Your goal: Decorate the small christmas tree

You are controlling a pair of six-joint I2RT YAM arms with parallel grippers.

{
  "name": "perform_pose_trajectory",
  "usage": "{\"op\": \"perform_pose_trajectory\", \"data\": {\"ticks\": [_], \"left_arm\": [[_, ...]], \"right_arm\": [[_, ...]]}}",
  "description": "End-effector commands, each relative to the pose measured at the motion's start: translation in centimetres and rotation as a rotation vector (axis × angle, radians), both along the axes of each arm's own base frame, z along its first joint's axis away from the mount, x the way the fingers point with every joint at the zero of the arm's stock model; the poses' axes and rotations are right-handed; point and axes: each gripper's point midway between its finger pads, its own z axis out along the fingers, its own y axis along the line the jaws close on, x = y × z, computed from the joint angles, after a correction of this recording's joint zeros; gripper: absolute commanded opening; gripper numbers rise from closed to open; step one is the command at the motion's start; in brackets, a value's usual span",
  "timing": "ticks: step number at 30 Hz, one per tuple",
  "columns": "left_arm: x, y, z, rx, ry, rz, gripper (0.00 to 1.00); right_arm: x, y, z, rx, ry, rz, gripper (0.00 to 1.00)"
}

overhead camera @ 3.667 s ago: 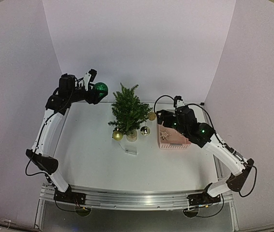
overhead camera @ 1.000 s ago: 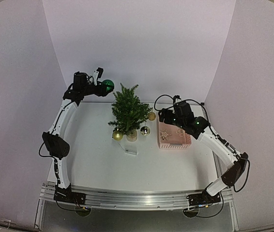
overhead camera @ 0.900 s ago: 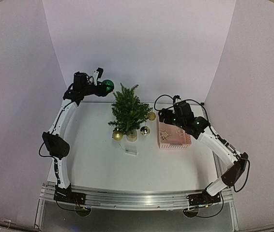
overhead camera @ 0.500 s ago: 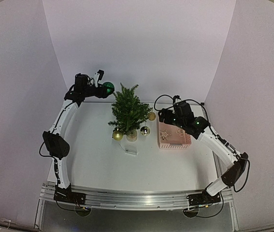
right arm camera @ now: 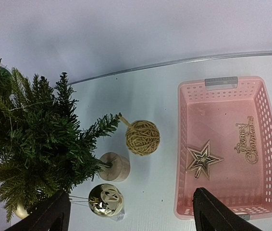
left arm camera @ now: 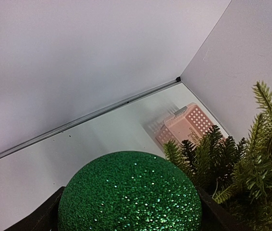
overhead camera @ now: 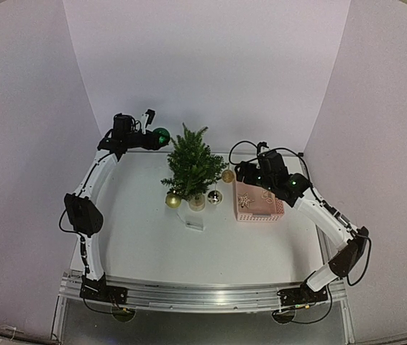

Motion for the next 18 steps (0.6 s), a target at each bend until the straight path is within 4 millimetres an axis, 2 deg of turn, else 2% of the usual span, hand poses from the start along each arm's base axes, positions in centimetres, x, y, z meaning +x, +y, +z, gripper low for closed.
{"op": "perform_pose_trajectory", "data": {"ticks": [1, 8, 12, 18], "left_arm": [[-1.0, 0.1, 3.0, -0.058, -0.036, -0.018, 0.00], [-1.2, 0.1, 1.5, -0.080, 0.017, -0.021, 0.00], [-1.2, 0.1, 1.6, -0.089, 0.016, -0.022, 0.00], [-1.1, 0.2, 1.8, -0.101, 0.021, -0.023, 0.15]], "right_arm": [[-0.5, -0.4, 2.1, 0.035, -0.030, 0.000, 0.86], [-0.6, -0.5, 2.2, 0.041, -0.031, -0.001, 0.86], [-0.6, -0.3, 2.2, 0.042, -0.030, 0.004, 0.86], [-0.6, -0.3, 2.3, 0.042, -0.032, 0.008, 0.86]]}}
